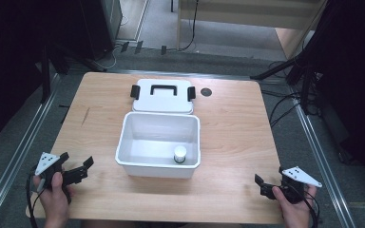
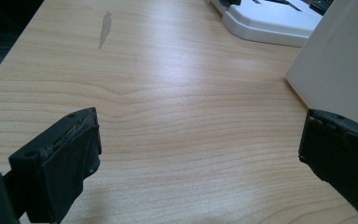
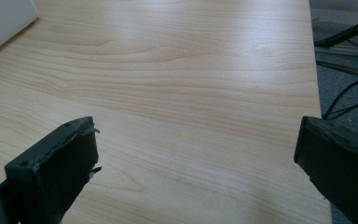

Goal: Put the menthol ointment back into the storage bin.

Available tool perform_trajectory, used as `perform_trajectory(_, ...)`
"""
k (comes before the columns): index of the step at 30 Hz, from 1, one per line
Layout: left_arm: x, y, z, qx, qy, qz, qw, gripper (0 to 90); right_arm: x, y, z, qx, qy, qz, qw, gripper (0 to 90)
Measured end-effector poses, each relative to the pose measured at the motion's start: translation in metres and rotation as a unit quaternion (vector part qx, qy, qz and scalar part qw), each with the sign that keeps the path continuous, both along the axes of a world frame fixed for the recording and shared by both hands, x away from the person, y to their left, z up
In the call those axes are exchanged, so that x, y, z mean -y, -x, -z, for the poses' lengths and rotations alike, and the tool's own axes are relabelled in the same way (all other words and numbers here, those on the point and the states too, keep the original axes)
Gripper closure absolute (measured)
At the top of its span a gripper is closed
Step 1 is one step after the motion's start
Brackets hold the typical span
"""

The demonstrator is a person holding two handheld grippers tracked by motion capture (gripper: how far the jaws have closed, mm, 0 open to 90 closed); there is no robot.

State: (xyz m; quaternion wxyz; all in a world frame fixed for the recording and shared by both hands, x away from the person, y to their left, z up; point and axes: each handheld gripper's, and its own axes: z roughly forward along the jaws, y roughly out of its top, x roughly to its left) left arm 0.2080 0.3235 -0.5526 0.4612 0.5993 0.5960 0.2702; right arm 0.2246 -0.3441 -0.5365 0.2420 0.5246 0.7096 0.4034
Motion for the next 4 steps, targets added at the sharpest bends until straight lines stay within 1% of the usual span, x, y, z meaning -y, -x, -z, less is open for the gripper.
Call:
perform_trajectory(2,0.0004,0.0006,-0.0002,0.002,-0.002,0.001,1.0000,0.0,-0.0004,0.0002,0.0006,0.002,-0.003,-0.002,1.0000,0.0)
perform_trajectory(4,0.0006,0.0019,-0.0002,0.006,-0.003,-0.001,1.0000,0.0,-0.0030,-0.0002,0.0027,0.005,-0.002,0.005,1.0000,0.0)
